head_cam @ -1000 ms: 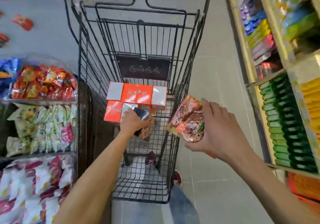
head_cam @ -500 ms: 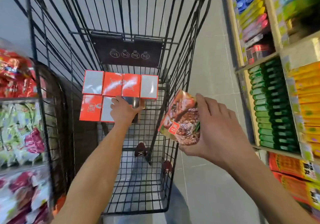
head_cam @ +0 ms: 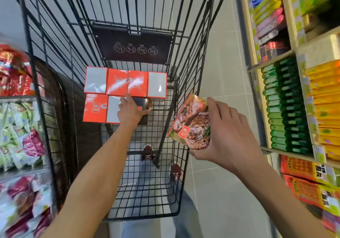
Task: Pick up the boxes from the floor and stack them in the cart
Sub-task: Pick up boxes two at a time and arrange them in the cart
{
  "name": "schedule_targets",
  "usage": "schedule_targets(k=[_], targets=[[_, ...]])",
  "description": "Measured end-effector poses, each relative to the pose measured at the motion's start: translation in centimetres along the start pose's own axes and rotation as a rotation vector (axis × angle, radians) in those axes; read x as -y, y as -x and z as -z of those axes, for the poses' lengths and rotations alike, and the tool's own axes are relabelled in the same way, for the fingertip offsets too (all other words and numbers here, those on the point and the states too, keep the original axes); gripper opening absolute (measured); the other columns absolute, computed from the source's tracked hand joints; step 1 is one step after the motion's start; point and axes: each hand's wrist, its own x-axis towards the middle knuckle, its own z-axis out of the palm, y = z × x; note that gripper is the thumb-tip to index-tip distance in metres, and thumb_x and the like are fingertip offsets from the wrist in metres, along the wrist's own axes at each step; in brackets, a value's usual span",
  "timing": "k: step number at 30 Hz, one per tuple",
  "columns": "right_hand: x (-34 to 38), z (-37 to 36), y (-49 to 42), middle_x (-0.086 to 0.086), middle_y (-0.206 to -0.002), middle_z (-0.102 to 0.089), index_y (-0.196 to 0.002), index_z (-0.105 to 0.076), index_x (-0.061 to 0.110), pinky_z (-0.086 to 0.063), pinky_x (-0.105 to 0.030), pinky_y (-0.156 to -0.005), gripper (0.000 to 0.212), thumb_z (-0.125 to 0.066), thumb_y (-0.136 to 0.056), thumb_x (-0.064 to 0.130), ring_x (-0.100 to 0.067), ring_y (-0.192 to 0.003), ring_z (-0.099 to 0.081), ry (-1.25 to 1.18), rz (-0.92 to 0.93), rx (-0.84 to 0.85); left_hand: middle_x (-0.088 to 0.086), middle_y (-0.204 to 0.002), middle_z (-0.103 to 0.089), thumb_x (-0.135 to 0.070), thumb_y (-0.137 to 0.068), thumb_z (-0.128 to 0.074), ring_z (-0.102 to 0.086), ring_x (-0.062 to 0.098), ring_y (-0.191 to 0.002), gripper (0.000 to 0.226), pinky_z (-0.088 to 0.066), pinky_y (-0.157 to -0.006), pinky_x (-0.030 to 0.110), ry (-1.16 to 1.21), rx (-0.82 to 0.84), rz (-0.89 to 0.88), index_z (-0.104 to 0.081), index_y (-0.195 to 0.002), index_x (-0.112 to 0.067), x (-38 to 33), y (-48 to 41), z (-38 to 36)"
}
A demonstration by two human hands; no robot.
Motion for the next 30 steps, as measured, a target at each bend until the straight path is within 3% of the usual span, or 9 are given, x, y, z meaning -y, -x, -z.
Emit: schedule_targets(k=[5,7,9,11,13,15,19,25,30], targets=[[0.6,-0.3,0.2,-0.004,-0.151,-0.03,-0.152,-0.008,0.016,-0.03,-0.04,-0.111,0.129,-0.068,-0.056,0.076,-0.024,-0.135,-0.034,-0.008,-0.007,0.008,0.011,-0.117,-0.052,-0.035,-0.095,-0.058,-0.059,0.032,-0.104,0.042,-0.049,-0.08,0.039,0.327,0.036,-0.108,-0.045,-0.123,-0.007,0.5,2.9,4.0],[0.9,-0.3,0.3,-0.004,-0.151,-0.031,-0.153,-0.01,0.015,-0.031,-0.04,-0.11,0.129,-0.069,-0.055,0.075,-0.025,-0.135,-0.035,-0.021,-0.004,0.005,0.003,-0.109,-0.061,-0.037,-0.098,-0.053,-0.063,0.026,-0.1,0.035,-0.054,-0.081,0.038,0.554,0.17,-0.137,-0.052,-0.118,-0.009,-0.3,5.5,6.7],[1.2,-0.1,0.5,-0.004,-0.151,-0.031,-0.153,-0.011,0.015,-0.03,-0.039,-0.111,0.128,-0.069,-0.055,0.074,-0.024,-0.135,-0.034,-0.046,0.018,0.001,0.001,-0.11,-0.068,-0.046,-0.098,-0.05,-0.067,0.022,-0.103,0.039,-0.056,-0.086,0.035,0.768,0.433,-0.158,-0.057,-0.119,-0.014,-1.5,8.3,9.9],[1.5,0.1,0.9,-0.003,-0.151,-0.029,-0.153,-0.01,0.015,-0.028,-0.038,-0.111,0.128,-0.07,-0.056,0.074,-0.023,-0.136,-0.032,-0.082,0.052,0.006,-0.004,-0.119,-0.067,-0.062,-0.09,-0.051,-0.065,0.013,-0.108,0.052,-0.053,-0.094,0.033,0.791,0.628,-0.248,-0.055,-0.127,-0.024,-2.2,10.5,12.5],[1.7,0.2,1.1,-0.001,-0.152,-0.028,-0.153,-0.01,0.016,-0.026,-0.036,-0.113,0.129,-0.071,-0.055,0.074,-0.021,-0.137,-0.03,-0.108,0.085,-0.002,-0.006,-0.124,-0.065,-0.075,-0.078,-0.057,-0.064,0.008,-0.11,0.069,-0.05,-0.098,0.033,0.741,0.741,-0.317,-0.049,-0.131,-0.032,-2.7,12.0,14.3],[2.0,0.2,1.3,-0.001,-0.154,-0.025,-0.154,-0.008,0.016,-0.023,-0.036,-0.114,0.131,-0.069,-0.055,0.075,-0.021,-0.139,-0.027,-0.125,0.124,-0.009,-0.006,-0.124,-0.066,-0.073,-0.07,-0.065,-0.065,0.009,-0.11,0.082,-0.049,-0.098,0.032,0.702,0.81,-0.336,-0.046,-0.136,-0.029,-3.2,13.1,15.4],[2.3,0.1,1.1,-0.001,-0.156,-0.02,-0.154,-0.003,0.016,-0.019,-0.034,-0.116,0.133,-0.068,-0.056,0.077,-0.019,-0.141,-0.023,-0.15,0.186,-0.022,-0.006,-0.117,-0.064,-0.062,-0.067,-0.078,-0.067,0.01,-0.103,0.085,-0.054,-0.091,0.029,0.638,0.754,-0.322,-0.049,-0.135,-0.02,-3.8,14.1,16.4],[0.8,0.3,-0.8,-0.001,-0.16,-0.015,-0.155,-0.001,0.019,-0.017,-0.031,-0.116,0.141,-0.069,-0.049,0.083,-0.018,-0.145,-0.02,-0.178,0.294,0.004,-0.006,-0.109,-0.064,-0.046,-0.075,-0.076,-0.066,0.008,-0.095,0.069,-0.049,-0.072,0.019,0.683,0.568,-0.239,-0.049,-0.131,-0.016,-4.4,15.4,16.4],[-3.7,-0.1,-3.4,-0.001,-0.158,-0.021,-0.156,-0.007,0.021,-0.028,-0.037,-0.115,0.126,-0.071,-0.062,0.073,-0.021,-0.143,-0.026,-0.112,0.275,-0.032,-0.015,-0.1,-0.056,-0.039,-0.078,-0.078,-0.058,-0.002,-0.084,0.059,-0.046,-0.055,0.011,0.656,0.414,-0.134,-0.044,-0.122,-0.019,-3.6,15.5,15.9]])
